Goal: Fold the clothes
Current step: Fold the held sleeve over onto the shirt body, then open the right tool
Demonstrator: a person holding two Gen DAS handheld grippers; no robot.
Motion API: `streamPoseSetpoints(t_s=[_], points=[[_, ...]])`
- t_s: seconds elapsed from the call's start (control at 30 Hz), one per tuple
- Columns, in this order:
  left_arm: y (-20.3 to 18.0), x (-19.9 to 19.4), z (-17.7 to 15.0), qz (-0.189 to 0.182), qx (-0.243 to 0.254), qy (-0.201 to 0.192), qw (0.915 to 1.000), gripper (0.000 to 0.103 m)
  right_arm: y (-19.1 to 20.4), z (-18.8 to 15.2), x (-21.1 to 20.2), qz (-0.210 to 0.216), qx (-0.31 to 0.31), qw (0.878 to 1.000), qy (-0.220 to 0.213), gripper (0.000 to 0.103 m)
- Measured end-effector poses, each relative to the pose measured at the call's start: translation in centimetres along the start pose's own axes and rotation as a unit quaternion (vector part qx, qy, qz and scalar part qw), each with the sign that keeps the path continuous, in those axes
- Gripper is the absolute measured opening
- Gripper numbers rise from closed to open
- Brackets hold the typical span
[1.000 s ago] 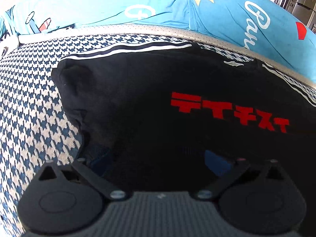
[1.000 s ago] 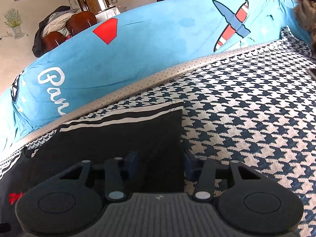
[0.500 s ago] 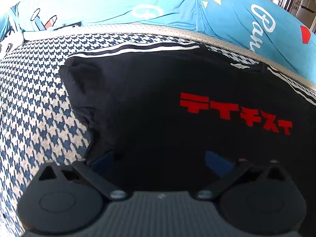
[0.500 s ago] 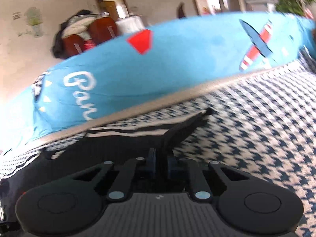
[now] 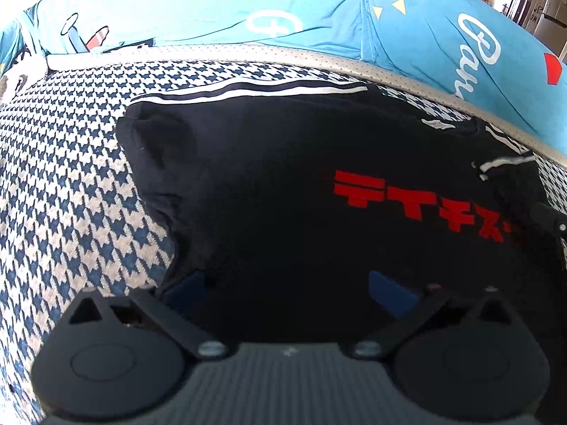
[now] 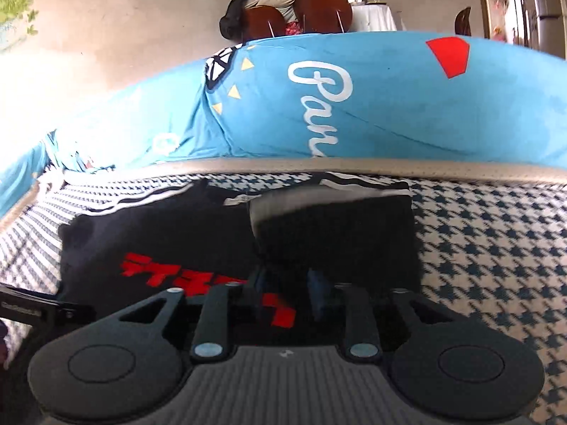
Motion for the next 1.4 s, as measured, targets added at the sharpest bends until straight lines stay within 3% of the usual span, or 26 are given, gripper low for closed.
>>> streamPoseSetpoints(t_s=[0.17,0.33,0.43,0.6,0.87,1.17,1.4], points=[[1.0,0.0,0.5,0.002,-0.013,-0.002,0.9999,0.103,-0.8,0.2,-0.4,-0.003,0.03,1.0,-0.005,0.037],[3.3,0.0,1.4,0.013,-0.047,-0.008,0.9988,0.103,-1.8,-1.0,0.8,-0.045,0.061,0.996,0.047,0.044],[4.9,0.1,1.9,0.017,-0.07,-0.009,0.9974,0.103,-1.2,-0.9,0.9,-0.046,0.047,0.996,0.052,0.051],[8.4,0.0,3.0,0.018,-0.118,-0.021,0.9926,0.103,-0.2,-1.2,1.2,-0.044,0.03,0.997,0.06,0.073],[12.6,0.8,4.0,0.012,-0.19,-0.015,0.9816,0.103,1.4,-1.9,1.9,-0.061,-0.005,0.995,0.08,0.091],[13.0,1.3,4.4,-0.003,-0.197,-0.014,0.9802,0.103,2.6,-1.5,1.8,-0.052,0.019,0.996,0.07,0.091],[12.7,2.9,4.8,-0.027,-0.208,0.004,0.9776,0.103,3.7,-2.1,2.0,-0.081,0.036,0.992,0.089,0.092]])
Point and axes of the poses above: each gripper's, at about its wrist camera, not at the fingertips, and x roughly the way its jaws point, y to its left, z to its top, the point moved 3 cm from there along x, roughly the way its jaws point, and after that the axes turned 7 degrees about z, right-handed, at the moved point
